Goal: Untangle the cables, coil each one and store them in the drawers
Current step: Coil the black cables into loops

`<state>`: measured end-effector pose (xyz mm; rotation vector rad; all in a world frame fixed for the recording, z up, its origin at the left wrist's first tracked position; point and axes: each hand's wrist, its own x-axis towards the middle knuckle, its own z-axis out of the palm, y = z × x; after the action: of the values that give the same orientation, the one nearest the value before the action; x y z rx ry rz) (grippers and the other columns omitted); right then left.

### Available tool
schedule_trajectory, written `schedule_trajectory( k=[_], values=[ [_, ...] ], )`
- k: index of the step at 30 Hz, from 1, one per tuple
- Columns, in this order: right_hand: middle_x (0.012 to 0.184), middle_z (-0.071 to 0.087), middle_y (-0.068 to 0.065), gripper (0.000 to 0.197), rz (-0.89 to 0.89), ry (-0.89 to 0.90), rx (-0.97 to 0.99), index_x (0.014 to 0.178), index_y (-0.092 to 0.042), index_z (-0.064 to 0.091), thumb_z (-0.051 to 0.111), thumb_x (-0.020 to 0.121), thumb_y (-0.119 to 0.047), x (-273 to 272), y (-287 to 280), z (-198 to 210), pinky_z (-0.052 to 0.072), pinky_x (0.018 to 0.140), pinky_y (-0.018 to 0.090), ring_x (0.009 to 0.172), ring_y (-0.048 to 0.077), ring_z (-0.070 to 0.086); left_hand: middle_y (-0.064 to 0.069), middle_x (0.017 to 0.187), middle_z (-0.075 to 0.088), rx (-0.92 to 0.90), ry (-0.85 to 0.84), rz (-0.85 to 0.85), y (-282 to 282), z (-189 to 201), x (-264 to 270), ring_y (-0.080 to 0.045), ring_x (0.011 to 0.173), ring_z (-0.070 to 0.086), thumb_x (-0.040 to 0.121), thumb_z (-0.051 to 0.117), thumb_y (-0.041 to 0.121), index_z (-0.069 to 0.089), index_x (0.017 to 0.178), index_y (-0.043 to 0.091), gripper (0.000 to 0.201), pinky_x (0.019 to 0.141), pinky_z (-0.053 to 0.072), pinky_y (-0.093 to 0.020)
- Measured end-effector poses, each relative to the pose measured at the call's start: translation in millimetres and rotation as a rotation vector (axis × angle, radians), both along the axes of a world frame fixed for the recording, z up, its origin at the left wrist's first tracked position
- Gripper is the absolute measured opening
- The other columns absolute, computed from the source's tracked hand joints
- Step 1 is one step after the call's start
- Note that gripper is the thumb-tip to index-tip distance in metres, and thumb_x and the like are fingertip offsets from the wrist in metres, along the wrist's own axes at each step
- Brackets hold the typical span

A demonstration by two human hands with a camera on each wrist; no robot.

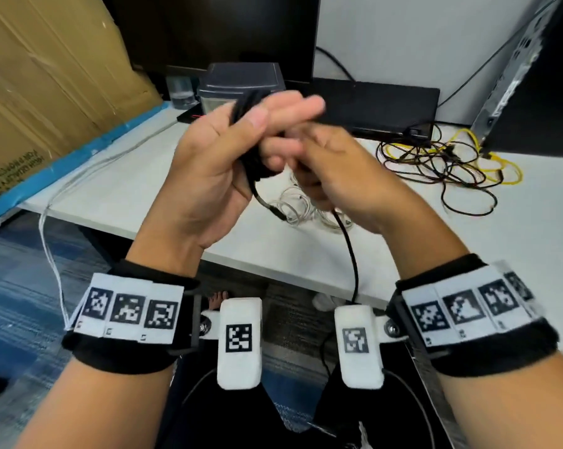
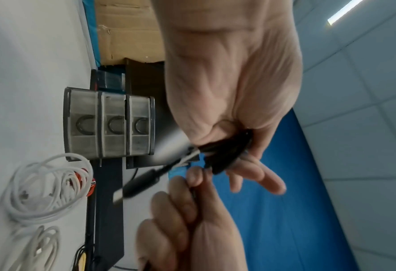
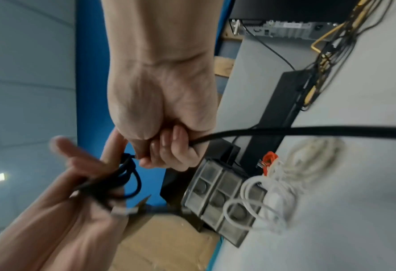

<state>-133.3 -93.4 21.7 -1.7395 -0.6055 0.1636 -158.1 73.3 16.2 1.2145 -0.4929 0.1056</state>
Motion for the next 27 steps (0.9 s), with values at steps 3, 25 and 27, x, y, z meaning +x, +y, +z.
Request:
schedule_trajectory(
  k=[3, 25, 27],
  values=[
    [0.05, 0.043, -0.014, 0.035, 0.045, -0.053, -0.379, 0.08, -0.011, 0.052, 0.042, 0.11, -0.027, -7.7, 3.2, -7.2, 0.031, 0.046, 0.016, 0.043, 0.002, 0.038, -0.015, 0.132, 0.069, -0.087, 0.006, 0.169, -7.2, -0.9, 4.7, -0.013, 0.11, 0.072, 0.109, 0.042, 0.012, 0.05, 0.137, -0.002, 0.032, 0.086, 0.054, -0.02],
    [0.056, 0.03, -0.006, 0.035, 0.144, 0.117, -0.297, 0.078, -0.013, 0.047, 0.041, 0.11, -0.027, -9.8, 12.6, -1.2, 0.018, 0.043, 0.023, 0.046, 0.009, 0.023, -0.018, 0.123, 0.072, 0.106, 0.065, 0.186, -10.6, 13.8, 8.8, -0.013, 0.097, 0.075, 0.112, 0.037, 0.024, 0.059, 0.123, 0.002, 0.033, 0.079, 0.055, -0.022],
    [0.055, 0.032, -0.005, 0.034, 0.174, 0.087, -0.393, 0.078, -0.01, 0.05, 0.045, 0.108, -0.024, -11.0, 8.0, 9.0, 0.02, 0.042, 0.022, 0.044, 0.009, 0.025, -0.022, 0.123, 0.069, 0.281, 0.064, 0.237, -9.9, 15.3, 10.2, -0.01, 0.086, 0.074, 0.11, 0.042, 0.025, 0.061, 0.108, 0.01, 0.024, 0.075, 0.055, -0.025]
  ],
)
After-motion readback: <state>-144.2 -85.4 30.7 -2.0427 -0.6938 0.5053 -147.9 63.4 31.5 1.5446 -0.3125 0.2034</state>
